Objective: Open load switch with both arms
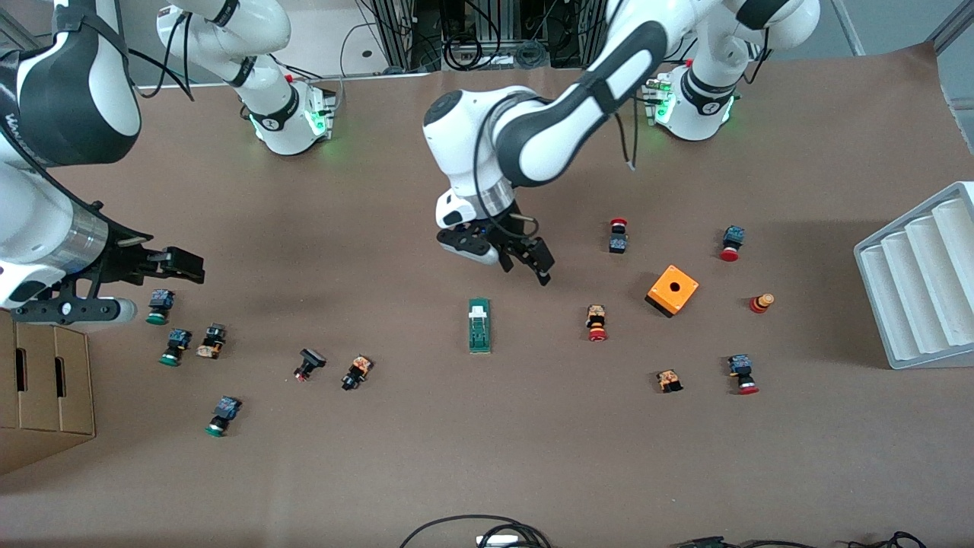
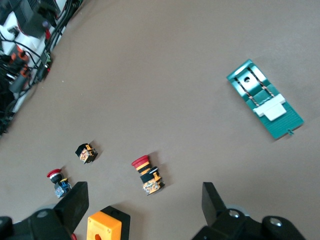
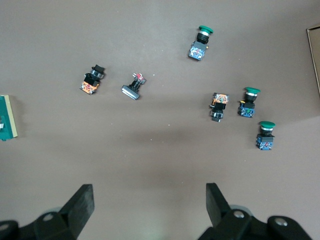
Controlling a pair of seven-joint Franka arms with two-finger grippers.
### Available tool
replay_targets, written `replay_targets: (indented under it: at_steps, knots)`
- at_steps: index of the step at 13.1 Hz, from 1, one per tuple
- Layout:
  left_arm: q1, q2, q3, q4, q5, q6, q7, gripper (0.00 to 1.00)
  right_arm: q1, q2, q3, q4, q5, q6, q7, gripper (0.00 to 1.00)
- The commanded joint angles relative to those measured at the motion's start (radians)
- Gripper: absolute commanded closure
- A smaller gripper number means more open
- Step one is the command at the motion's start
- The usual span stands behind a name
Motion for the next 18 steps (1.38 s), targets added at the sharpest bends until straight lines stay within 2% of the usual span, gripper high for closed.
replay_targets:
  at_steps: [1, 3, 7, 11, 15, 16, 18]
  knots:
    - [0.081, -0.057, -0.013, 0.019, -0.134, 0.007, 0.085, 0.00, -0.004, -0.047, 0.008, -0.031, -0.014, -0.014, 0.004, 0.00]
    - [0.159, -0.087, -0.013, 0.040, -0.241, 0.006, 0.187, 0.00, -0.006, -0.079, 0.008, -0.056, -0.014, -0.017, 0.006, 0.00]
    - [0.347, -0.187, -0.011, 0.040, -0.490, -0.022, 0.362, 0.00, 0.002, -0.066, 0.006, -0.033, -0.015, -0.056, 0.004, 0.00]
    - [0.486, -0.259, -0.008, 0.048, -0.609, -0.144, 0.375, 0.00, -0.012, -0.055, -0.003, -0.033, -0.017, -0.051, -0.016, 0.00]
    - [0.578, -0.264, -0.007, 0.101, -0.630, -0.233, 0.453, 0.00, -0.113, -0.018, 0.001, -0.033, 0.005, 0.008, -0.120, 0.00]
    - [0.595, -0.290, 0.011, 0.105, -0.637, -0.241, 0.494, 0.00, -0.111, -0.021, 0.003, -0.031, 0.009, 0.009, -0.126, 0.00]
    - [0.541, -0.371, 0.158, 0.027, -0.662, -0.229, 0.589, 0.00, -0.122, -0.030, -0.003, -0.033, 0.011, 0.002, -0.125, 0.00]
